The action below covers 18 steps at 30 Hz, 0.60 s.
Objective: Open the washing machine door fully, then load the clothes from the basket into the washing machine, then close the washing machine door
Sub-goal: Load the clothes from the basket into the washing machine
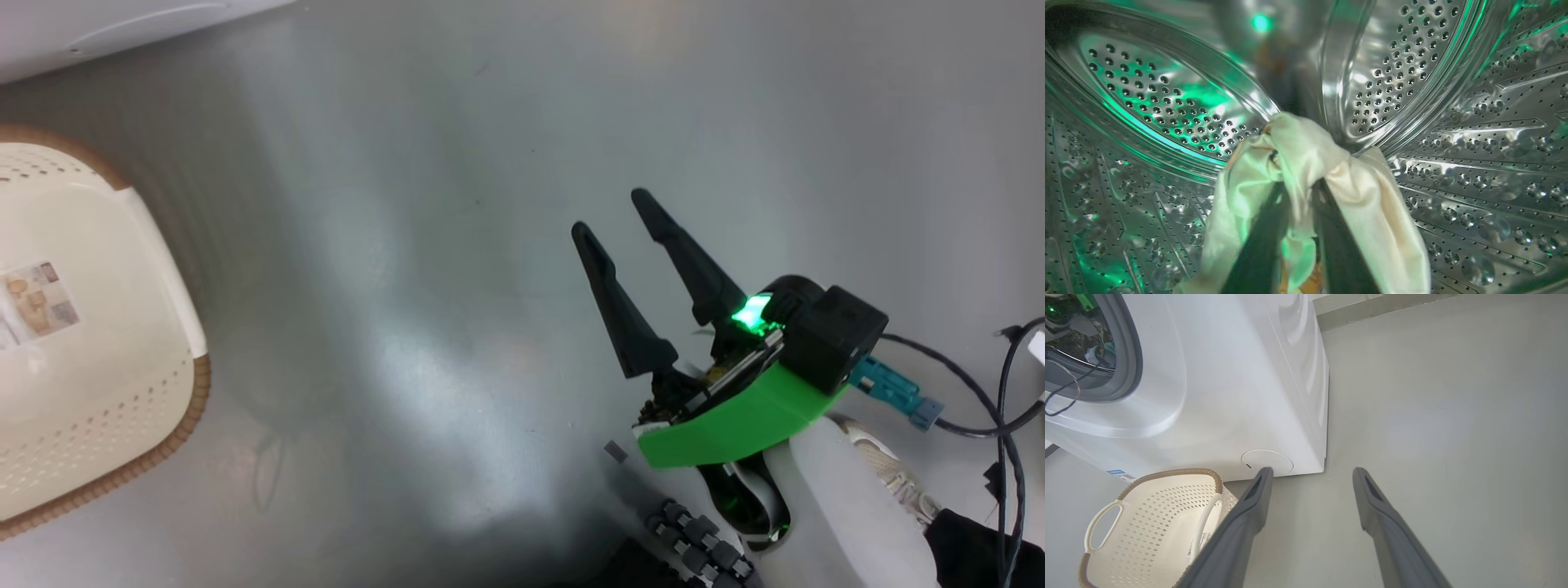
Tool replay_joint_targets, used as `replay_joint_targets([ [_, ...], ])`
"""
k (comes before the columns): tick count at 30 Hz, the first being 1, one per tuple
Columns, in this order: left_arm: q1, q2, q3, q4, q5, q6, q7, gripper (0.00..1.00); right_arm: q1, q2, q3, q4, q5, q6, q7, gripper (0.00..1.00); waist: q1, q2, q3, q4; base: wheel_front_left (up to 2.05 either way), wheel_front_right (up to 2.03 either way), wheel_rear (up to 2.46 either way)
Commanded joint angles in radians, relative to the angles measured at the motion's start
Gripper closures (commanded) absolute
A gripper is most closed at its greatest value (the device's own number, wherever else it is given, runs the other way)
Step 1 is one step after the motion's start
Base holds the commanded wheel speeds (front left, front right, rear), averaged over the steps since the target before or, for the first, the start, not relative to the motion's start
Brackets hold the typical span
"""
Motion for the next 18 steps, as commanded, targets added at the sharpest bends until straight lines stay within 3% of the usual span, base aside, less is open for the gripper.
replay_joint_targets([
  [1,-0.022,0.024,0.002,-0.021,0.002,-0.008,0.007,0.00,0.017,0.001,0.013,-0.017,0.000,0.002,-0.012,0.00,0.0000,0.0000,-0.005,0.009,0.00,0.00,0.00],
  [11,0.124,0.017,0.003,-0.071,-0.046,-0.006,-0.012,0.00,0.029,0.001,-0.028,-0.004,-0.036,0.002,-0.012,0.00,0.0000,0.0000,-0.060,0.080,0.00,0.00,0.00],
  [18,0.382,0.009,0.063,-0.230,-0.128,0.072,-0.119,0.00,0.054,0.001,-0.066,0.012,-0.074,0.002,-0.012,0.00,0.0000,0.0000,-0.128,0.140,0.00,0.00,0.00],
])
